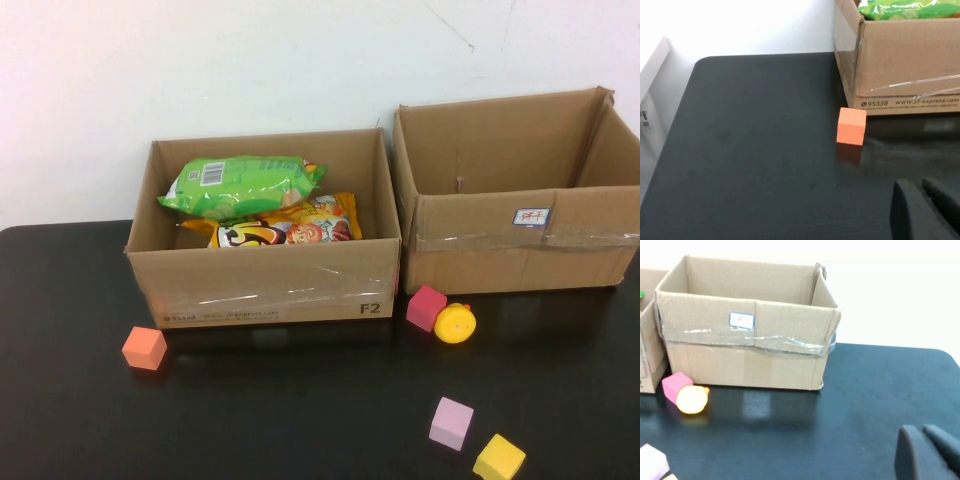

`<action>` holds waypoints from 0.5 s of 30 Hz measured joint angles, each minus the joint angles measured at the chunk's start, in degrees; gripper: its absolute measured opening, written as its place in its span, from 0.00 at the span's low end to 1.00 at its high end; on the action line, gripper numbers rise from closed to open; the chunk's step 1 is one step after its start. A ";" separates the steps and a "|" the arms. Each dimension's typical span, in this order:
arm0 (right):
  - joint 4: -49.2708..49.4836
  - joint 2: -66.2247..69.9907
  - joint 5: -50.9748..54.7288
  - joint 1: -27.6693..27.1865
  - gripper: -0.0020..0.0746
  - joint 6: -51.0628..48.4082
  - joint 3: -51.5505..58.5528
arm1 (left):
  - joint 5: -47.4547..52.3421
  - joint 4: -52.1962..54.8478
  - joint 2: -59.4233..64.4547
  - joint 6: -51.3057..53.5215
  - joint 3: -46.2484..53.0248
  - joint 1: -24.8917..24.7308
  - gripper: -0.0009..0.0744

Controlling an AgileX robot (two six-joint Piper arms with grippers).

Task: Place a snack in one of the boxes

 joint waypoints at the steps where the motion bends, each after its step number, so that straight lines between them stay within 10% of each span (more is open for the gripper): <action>1: 0.00 0.00 0.00 0.00 0.02 0.00 0.13 | 0.00 0.00 0.00 0.00 0.00 0.00 0.02; 15: 14.79 1.16 -3.44 1.70 0.02 3.58 4.24 | 0.00 0.04 0.00 -0.11 0.00 0.00 0.02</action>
